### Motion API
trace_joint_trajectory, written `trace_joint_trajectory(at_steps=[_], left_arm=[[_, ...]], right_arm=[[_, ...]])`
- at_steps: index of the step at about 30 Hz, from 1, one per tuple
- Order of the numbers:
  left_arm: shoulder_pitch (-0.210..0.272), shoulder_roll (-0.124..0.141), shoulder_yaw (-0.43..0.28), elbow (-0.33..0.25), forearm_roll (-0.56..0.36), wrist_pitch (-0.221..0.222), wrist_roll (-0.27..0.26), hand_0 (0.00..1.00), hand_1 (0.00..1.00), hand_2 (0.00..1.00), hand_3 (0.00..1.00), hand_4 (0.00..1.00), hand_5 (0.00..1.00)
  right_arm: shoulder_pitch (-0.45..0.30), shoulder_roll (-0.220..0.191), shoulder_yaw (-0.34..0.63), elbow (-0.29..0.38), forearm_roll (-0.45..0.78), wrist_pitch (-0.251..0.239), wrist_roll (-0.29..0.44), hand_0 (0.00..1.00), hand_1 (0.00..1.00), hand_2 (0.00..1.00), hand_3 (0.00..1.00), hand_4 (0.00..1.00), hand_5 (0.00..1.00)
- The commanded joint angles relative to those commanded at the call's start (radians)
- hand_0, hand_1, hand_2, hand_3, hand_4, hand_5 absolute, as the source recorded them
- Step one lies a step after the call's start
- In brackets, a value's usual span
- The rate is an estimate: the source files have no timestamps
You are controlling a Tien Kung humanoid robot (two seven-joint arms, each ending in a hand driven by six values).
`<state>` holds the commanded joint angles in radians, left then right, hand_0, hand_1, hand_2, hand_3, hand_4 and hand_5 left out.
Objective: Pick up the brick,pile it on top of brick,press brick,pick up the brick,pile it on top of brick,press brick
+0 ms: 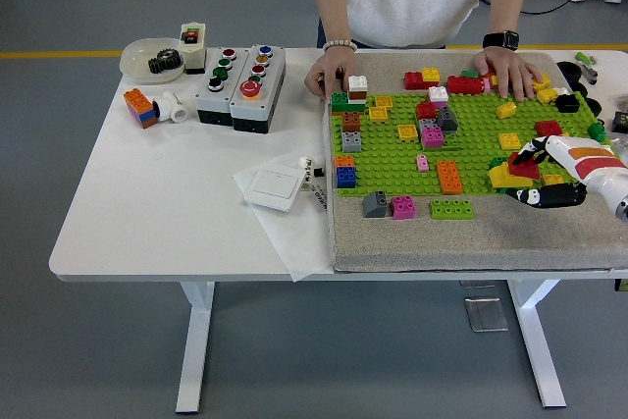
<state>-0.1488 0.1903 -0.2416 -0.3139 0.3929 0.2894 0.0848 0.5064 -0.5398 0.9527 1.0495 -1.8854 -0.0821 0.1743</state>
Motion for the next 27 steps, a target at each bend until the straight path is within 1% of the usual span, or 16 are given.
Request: trace_joint_trajectory(at_steps=[27], left_arm=[[0.002, -0.001, -0.005, 0.001, 0.008, 0.0, 0.003, 0.793, 0.797, 0.815, 0.64, 0.66, 0.652]], right_arm=[[0.024, -0.012, -0.041, -0.005, -0.002, 0.019, 0.014, 0.614, 0.603, 0.635, 0.603, 0.874, 0.39]])
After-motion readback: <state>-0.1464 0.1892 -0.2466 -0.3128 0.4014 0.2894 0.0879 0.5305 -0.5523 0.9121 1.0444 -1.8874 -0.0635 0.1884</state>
